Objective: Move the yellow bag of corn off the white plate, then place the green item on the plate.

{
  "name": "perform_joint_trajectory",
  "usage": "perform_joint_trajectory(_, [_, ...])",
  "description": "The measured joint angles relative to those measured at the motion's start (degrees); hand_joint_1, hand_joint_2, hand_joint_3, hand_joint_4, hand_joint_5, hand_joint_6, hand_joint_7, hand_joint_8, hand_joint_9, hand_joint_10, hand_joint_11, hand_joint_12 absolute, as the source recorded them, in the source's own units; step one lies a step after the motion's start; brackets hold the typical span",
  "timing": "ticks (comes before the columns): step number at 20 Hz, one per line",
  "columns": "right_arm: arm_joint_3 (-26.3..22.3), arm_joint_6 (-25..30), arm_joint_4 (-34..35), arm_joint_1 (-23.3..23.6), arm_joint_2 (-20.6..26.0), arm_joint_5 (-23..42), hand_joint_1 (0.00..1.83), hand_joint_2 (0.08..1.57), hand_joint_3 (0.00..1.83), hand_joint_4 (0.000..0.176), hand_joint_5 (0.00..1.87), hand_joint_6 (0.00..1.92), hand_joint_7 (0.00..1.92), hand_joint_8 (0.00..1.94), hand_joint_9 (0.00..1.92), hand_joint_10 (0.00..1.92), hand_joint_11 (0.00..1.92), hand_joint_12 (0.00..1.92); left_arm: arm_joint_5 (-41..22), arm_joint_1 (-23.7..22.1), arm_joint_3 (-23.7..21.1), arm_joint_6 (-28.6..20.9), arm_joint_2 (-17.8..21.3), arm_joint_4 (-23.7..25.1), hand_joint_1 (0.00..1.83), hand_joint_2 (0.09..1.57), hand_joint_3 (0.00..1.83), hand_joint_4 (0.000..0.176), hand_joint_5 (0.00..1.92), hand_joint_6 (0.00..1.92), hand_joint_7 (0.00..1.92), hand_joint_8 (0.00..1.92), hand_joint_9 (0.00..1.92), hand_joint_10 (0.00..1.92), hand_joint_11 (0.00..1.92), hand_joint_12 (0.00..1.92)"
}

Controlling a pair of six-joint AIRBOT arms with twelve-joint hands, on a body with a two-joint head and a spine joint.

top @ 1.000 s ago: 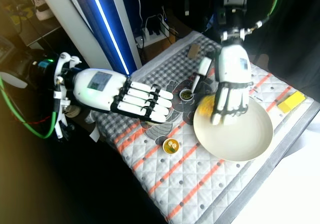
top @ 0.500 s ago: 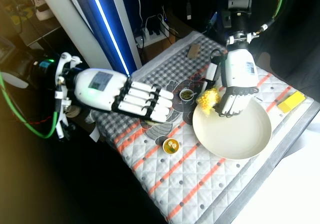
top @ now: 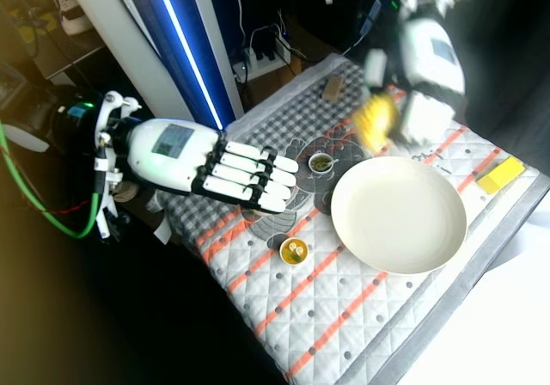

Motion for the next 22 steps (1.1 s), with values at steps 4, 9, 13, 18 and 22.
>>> perform_joint_trajectory(4, [0.0,0.3,0.0,0.0,0.0,0.1,0.34,1.33,0.0,0.001,0.0,0.0,0.0,0.0,0.0,0.0,0.0,0.0,-6.9,10.6,-5.6,-7.7,4.4,2.4,1.04,1.35,0.08,0.0,0.43,1.74,0.59,1.75,0.45,1.91,0.54,1.92])
perform_joint_trajectory(9, [0.0,0.8,0.0,0.0,0.0,0.0,0.33,1.32,0.0,0.022,0.0,0.0,0.0,0.0,0.0,0.0,0.0,0.0,-7.8,14.3,-6.3,-8.1,4.2,-0.2,0.73,1.28,0.0,0.0,0.17,0.23,0.17,0.09,0.02,0.4,0.0,1.27])
perform_joint_trajectory(13, [0.0,1.4,0.1,0.0,0.0,-0.1,0.37,1.31,0.0,0.067,0.0,0.0,0.0,0.0,0.0,0.0,0.0,0.0,-7.3,15.7,-6.6,-8.1,4.3,-0.5,0.67,1.18,0.0,0.051,0.0,0.0,0.0,0.0,0.0,0.0,0.0,0.0])
perform_joint_trajectory(18, [1.7,10.7,-4.2,-0.7,0.0,-0.2,0.41,1.21,0.0,0.093,0.0,0.0,0.0,0.0,0.0,0.0,0.0,0.15,-15.0,17.3,-8.8,-8.9,9.0,-3.7,0.56,1.21,0.0,0.046,0.0,0.0,0.0,0.0,0.0,0.0,0.0,0.0])
perform_joint_trajectory(22, [2.6,11.0,-4.5,-0.7,-0.9,-1.0,0.51,1.14,0.0,0.039,0.0,0.0,0.0,0.0,0.0,0.0,0.0,0.14,-24.9,18.0,-6.6,-19.1,10.0,-4.4,0.57,1.21,0.0,0.0,0.0,0.0,0.0,0.0,0.0,0.0,0.0,0.09])
